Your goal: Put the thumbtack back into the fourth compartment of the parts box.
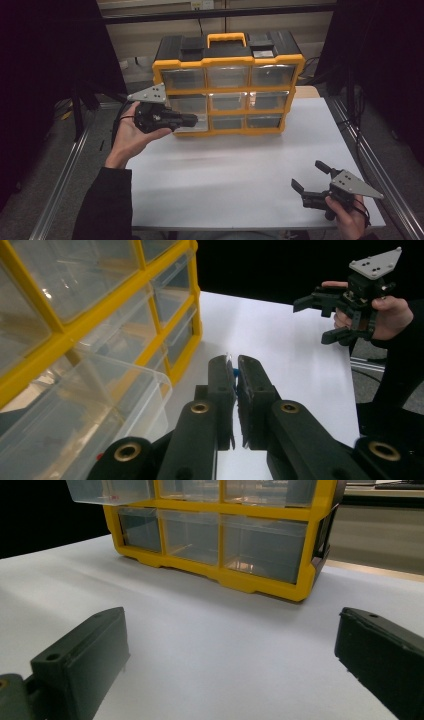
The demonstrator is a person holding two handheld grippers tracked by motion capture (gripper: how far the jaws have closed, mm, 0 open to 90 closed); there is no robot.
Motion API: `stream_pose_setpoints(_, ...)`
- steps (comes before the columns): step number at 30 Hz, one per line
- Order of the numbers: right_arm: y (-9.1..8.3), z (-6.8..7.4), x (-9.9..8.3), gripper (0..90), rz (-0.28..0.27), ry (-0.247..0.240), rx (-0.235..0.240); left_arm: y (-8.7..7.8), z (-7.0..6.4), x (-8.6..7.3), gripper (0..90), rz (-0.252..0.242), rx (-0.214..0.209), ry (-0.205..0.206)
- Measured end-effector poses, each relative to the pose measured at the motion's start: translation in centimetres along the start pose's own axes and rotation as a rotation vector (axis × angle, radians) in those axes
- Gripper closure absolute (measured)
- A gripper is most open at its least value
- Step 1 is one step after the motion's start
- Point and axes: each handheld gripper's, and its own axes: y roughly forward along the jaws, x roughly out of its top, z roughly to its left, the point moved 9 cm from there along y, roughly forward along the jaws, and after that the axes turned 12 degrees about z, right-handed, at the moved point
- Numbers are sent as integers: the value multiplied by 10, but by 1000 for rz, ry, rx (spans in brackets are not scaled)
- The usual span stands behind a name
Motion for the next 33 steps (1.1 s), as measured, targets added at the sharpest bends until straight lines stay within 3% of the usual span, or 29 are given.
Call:
stream_pose_setpoints(15,0,0,0,5,-3,-2,-1,-17,25,9,855,42,56,4)
stream_pose_setpoints(19,0,0,0,5,-4,-2,2,-18,35,10,855,53,68,-15)
stream_pose_setpoints(27,0,0,0,5,-4,-3,0,-18,55,8,855,105,95,-38)
stream_pose_setpoints(33,0,0,0,5,-4,-1,1,-11,67,-6,855,175,108,-57)
